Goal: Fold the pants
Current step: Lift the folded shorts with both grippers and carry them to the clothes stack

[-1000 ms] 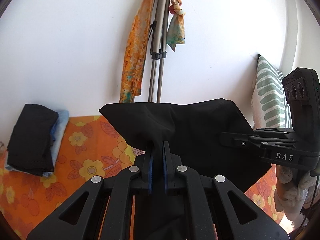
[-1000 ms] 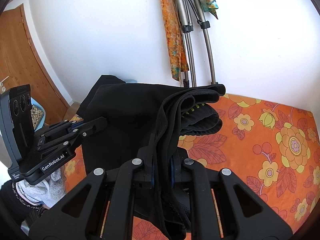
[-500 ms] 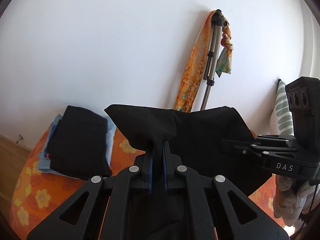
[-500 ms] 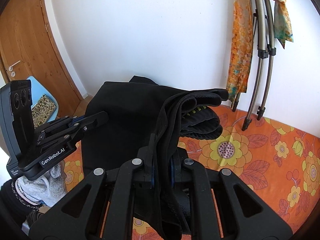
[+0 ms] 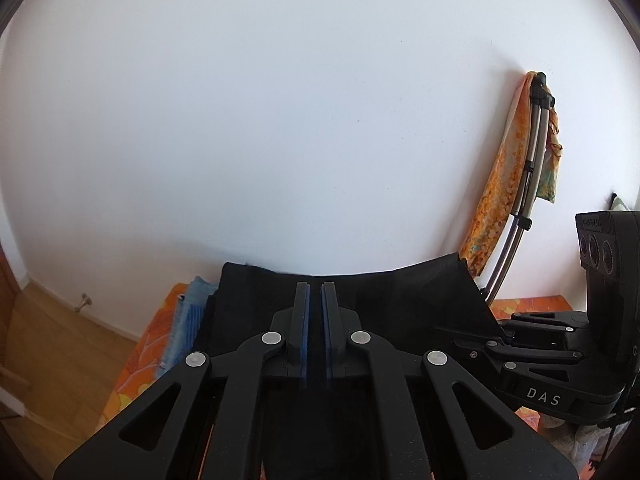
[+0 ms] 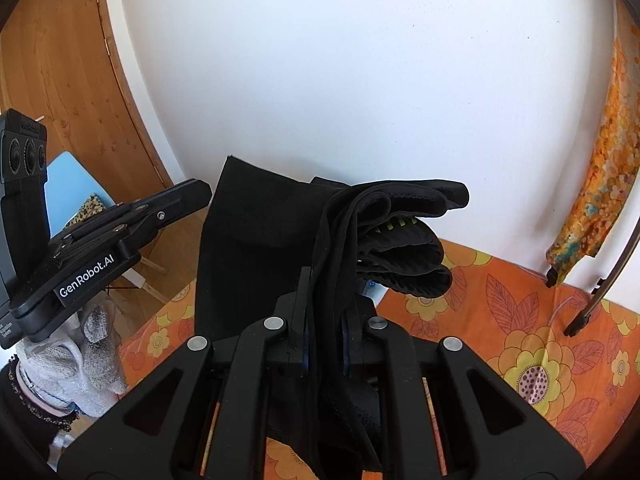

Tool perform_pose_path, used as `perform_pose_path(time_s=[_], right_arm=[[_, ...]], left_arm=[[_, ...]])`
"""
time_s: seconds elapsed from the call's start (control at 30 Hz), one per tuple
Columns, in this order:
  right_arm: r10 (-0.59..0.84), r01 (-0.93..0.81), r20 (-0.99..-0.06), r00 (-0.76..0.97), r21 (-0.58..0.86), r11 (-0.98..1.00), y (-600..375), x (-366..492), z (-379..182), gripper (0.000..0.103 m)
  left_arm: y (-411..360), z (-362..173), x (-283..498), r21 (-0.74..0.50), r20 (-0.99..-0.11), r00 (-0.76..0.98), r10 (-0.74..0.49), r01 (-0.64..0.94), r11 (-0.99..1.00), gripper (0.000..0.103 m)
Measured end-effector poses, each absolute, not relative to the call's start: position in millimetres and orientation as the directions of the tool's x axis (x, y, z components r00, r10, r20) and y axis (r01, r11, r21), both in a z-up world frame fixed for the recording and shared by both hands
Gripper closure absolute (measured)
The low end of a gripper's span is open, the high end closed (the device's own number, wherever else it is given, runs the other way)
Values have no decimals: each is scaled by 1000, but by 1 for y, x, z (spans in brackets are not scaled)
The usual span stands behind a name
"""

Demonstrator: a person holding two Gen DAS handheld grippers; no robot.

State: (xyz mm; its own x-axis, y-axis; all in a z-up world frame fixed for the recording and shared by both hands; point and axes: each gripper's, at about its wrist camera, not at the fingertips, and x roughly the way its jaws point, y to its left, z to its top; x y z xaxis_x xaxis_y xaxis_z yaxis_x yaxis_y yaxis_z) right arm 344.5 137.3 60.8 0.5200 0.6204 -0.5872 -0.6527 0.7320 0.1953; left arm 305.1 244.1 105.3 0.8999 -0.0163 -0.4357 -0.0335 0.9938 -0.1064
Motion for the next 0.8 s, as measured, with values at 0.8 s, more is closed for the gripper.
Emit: perform_pose_path(time_s=[0.8], right_arm=[[576, -591, -647, 500, 232, 773, 141, 409, 2, 93]], left_arm=[[309, -28, 350, -280, -619, 780, -92, -109, 954, 87]])
